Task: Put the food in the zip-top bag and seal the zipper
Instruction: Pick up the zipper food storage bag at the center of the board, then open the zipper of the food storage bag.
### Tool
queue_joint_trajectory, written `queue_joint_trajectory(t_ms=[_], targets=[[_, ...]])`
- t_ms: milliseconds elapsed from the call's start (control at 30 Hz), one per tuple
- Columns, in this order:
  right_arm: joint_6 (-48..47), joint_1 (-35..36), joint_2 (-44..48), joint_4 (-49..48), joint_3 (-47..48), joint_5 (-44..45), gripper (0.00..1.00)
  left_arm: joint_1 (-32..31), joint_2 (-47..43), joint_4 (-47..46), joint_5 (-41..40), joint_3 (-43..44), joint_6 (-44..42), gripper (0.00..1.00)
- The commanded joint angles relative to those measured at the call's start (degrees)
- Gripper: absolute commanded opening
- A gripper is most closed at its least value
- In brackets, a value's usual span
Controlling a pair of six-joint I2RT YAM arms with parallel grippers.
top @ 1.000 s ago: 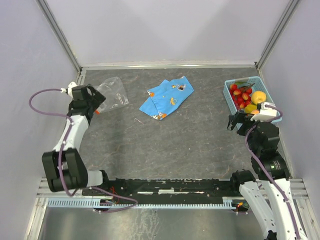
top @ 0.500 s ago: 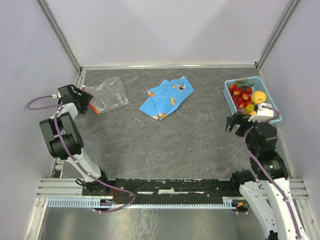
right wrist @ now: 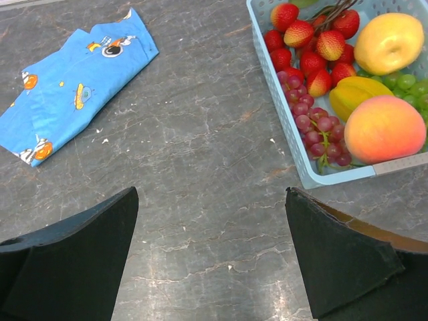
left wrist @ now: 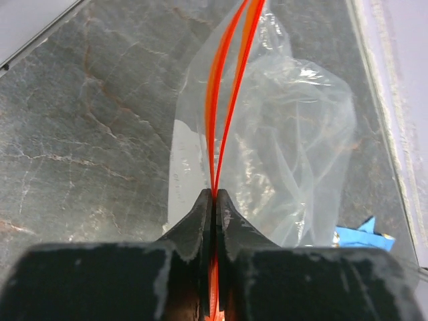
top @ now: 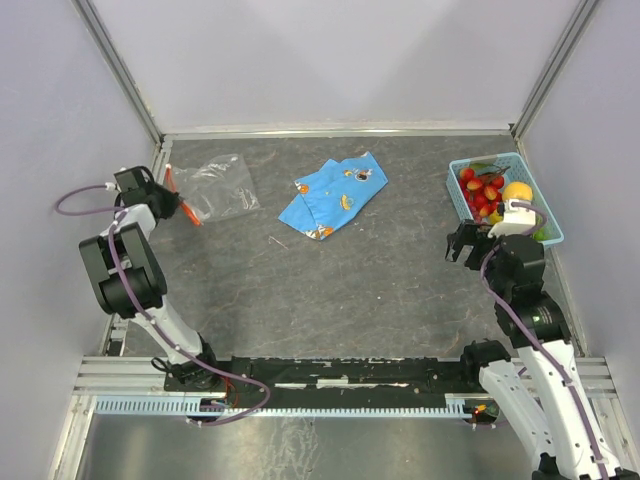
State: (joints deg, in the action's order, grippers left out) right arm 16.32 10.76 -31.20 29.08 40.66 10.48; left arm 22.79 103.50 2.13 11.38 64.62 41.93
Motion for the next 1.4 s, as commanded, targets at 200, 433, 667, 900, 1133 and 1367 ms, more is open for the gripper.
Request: queue_joint_trajectory(t_ms=[200, 433, 667, 900, 1133, 1367], targets=[[0.1, 0.4, -2.9, -6.5, 3.2, -10.1, 0.99, -4.0, -18.0, 3.0, 3.4, -3.9, -10.6, 0.03], [2.5, 1.7, -7.8, -7.7, 5.3, -19.7, 0.99, -13.2, -26.6, 11.7, -1.4, -2.0, -18.6, 0.03], [5.0, 3.3, -13.6, -7.1, 8.0, -24.8, 0.99, -24.3, -34.5, 17.6, -7.6, -0.1, -24.5, 0.03], [10.0, 6.3, -18.7, -8.8, 9.9, -27.0, 0.99, -33.9, -40.1, 21.0, -11.8, -0.3, -28.2, 0.03], [19.7, 10.5, -22.3, -15.5, 9.0, -24.2, 0.98, -46.7, -43.8, 21.6, -20.8, -2.5, -27.9, 0.03], [29.1, 14.7, -26.7, -24.0, 6.7, -21.8, 0.95, -63.9, -42.1, 20.4, -34.0, -4.0, -26.1, 0.03]])
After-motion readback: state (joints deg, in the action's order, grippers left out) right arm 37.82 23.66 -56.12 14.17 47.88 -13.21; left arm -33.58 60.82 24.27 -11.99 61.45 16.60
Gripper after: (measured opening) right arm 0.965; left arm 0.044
